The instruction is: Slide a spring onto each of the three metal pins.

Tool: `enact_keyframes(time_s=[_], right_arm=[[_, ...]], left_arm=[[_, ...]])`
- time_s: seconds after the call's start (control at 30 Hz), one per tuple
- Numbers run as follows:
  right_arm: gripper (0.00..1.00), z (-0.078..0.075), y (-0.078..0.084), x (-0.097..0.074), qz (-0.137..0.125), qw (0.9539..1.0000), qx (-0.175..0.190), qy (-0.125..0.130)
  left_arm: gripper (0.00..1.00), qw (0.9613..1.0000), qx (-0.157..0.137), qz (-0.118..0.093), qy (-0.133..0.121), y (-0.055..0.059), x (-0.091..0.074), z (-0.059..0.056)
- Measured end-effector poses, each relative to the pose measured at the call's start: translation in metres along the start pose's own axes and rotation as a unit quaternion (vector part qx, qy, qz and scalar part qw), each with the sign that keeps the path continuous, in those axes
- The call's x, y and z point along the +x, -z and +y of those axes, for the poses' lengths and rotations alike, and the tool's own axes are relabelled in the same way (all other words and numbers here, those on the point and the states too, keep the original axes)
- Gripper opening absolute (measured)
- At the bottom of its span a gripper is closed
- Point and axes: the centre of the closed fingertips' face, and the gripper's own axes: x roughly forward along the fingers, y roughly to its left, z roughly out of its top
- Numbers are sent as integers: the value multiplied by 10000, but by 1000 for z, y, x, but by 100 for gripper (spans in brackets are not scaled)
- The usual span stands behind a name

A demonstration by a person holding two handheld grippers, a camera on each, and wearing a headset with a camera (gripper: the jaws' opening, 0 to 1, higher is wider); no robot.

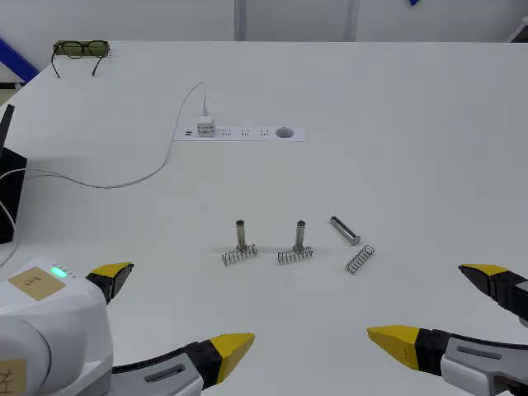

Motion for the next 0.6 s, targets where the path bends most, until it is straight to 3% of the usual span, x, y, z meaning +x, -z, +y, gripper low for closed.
enact_keyframes(time_s=[0.6], right_arm=[[89,2,0,0,12,10000,3,-18]], left_arm=[[93,10000,25,52,-33,0,-2,2]])
